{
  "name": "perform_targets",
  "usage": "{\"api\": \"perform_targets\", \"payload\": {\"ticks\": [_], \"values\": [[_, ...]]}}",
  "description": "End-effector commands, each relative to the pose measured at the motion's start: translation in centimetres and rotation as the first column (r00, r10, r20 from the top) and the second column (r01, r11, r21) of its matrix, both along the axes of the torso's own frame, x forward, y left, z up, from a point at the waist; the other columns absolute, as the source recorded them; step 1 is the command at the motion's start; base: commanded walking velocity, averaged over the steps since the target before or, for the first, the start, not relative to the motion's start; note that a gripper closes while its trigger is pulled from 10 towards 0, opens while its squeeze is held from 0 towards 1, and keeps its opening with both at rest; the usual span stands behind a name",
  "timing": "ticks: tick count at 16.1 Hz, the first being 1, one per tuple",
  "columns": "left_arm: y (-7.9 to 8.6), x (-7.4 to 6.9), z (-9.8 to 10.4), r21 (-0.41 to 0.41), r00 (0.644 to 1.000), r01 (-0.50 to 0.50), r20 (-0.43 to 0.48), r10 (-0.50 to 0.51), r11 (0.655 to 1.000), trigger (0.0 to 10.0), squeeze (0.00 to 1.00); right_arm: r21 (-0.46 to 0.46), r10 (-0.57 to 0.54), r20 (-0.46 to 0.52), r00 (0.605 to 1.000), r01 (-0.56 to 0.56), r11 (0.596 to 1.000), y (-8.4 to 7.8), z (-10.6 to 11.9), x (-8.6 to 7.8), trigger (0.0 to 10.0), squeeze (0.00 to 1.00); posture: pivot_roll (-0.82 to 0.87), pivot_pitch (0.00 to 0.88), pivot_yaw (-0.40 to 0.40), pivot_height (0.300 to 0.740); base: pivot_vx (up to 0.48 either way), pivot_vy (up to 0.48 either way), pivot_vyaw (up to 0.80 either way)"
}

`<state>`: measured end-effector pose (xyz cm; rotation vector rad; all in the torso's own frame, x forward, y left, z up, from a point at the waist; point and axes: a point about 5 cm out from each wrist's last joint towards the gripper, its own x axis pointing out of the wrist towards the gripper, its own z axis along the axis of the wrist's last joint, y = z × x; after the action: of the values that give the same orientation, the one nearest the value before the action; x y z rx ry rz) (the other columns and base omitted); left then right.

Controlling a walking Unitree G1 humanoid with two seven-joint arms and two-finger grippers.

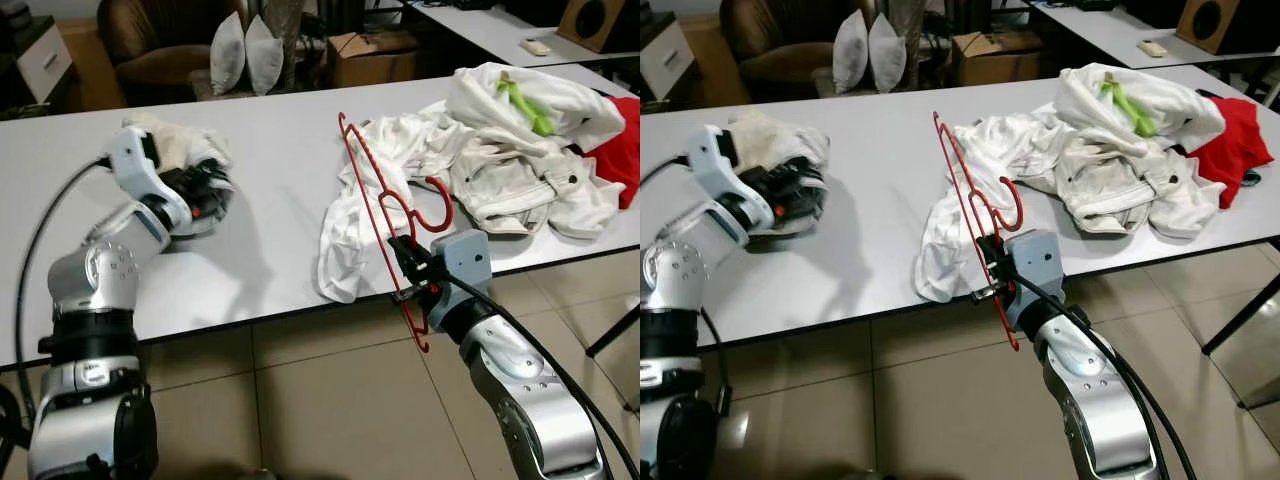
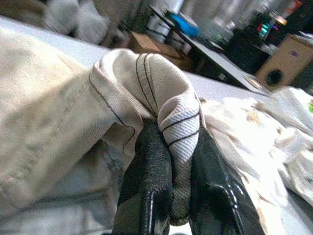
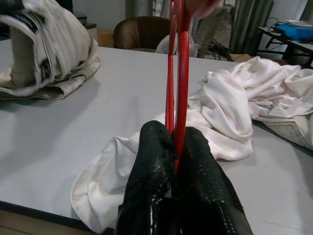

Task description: Hang hanger

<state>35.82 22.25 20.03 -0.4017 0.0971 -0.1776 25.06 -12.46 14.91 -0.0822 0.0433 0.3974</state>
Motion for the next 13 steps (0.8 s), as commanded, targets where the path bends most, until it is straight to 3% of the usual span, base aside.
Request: {"api": "perform_targets", "payload": {"ticks": [1,2,3,4,6,7,8,9,10,11,12,13], "values": [[0.6,0.2,0.8,0.054,0.999,-0.029,0.022,0.028,0.998,0.0,0.00,-0.007,-0.003,0.003,1.000,0.003,1.000,-0.1,0.0,-0.1,10.0,0.00,-0.12,0.000,0.065,0.740,0.000,0.000,0.00],[0.1,0.1,0.8,0.102,1.000,0.005,0.023,-0.008,0.995,0.0,0.00,-0.010,0.002,-0.001,1.000,-0.002,1.000,0.0,-0.1,-0.1,10.0,0.00,-0.12,0.000,0.063,0.740,0.000,0.000,0.00],[-0.5,0.5,2.5,0.085,0.996,0.021,0.088,-0.029,0.996,0.0,0.00,-0.014,0.009,-0.001,1.000,-0.009,1.000,0.1,-0.1,0.0,10.0,0.00,-0.11,0.000,0.057,0.740,0.000,0.000,0.00],[-0.8,1.2,5.5,-0.016,0.982,0.025,0.187,-0.021,1.000,0.0,0.00,-0.013,0.011,0.004,1.000,-0.010,1.000,0.1,0.0,0.1,10.0,0.00,-0.11,0.000,0.057,0.740,0.000,0.000,0.00],[-0.3,1.8,12.4,-0.163,0.914,0.055,0.404,0.016,0.985,0.0,0.00,-0.008,0.002,0.017,1.000,-0.002,1.000,0.1,0.3,0.4,10.0,0.00,-0.11,0.000,0.061,0.740,0.000,0.000,0.00],[0.3,1.8,13.9,-0.264,0.901,0.070,0.430,0.053,0.962,0.0,0.00,-0.006,-0.002,0.019,1.000,0.002,1.000,0.0,0.3,0.4,10.0,0.00,-0.11,0.000,0.068,0.740,0.000,0.000,0.00],[1.3,1.7,15.5,-0.395,0.891,0.087,0.442,0.106,0.915,0.0,0.00,-0.006,-0.008,0.020,1.000,0.008,1.000,-0.1,0.3,0.4,10.0,0.00,-0.11,0.000,0.070,0.740,0.000,0.000,0.00],[1.6,1.7,14.1,-0.362,0.911,0.052,0.399,0.104,0.931,0.0,0.00,-0.004,-0.017,0.015,1.000,0.017,1.000,-0.2,0.1,0.2,10.0,0.00,-0.11,0.000,0.075,0.740,0.000,0.000,0.00],[1.2,2.1,9.8,-0.184,0.965,-0.039,0.247,0.084,0.982,0.0,0.00,-0.003,-0.024,0.011,1.000,0.024,1.000,-0.2,0.0,0.1,10.0,0.00,-0.11,0.000,0.082,0.740,0.000,0.000,0.00],[1.1,2.1,8.9,-0.144,0.973,-0.055,0.215,0.086,0.988,0.0,0.00,-0.003,-0.024,0.010,1.000,0.024,1.000,-0.2,0.0,0.1,10.0,0.00,-0.11,0.000,0.082,0.740,0.000,0.000,0.00],[0.8,1.8,6.0,0.030,0.989,-0.074,0.130,0.069,0.997,0.0,0.00,-0.002,-0.024,0.010,1.000,0.024,1.000,-0.1,0.0,0.1,10.0,0.00,-0.11,0.000,0.083,0.740,0.000,0.000,0.00],[0.6,1.2,3.5,0.163,0.996,-0.073,0.062,0.064,0.984,0.0,0.00,-0.002,-0.023,0.010,1.000,0.023,1.000,-0.1,0.0,0.1,10.0,0.00,-0.11,0.000,0.081,0.740,0.000,0.000,0.00]]}}
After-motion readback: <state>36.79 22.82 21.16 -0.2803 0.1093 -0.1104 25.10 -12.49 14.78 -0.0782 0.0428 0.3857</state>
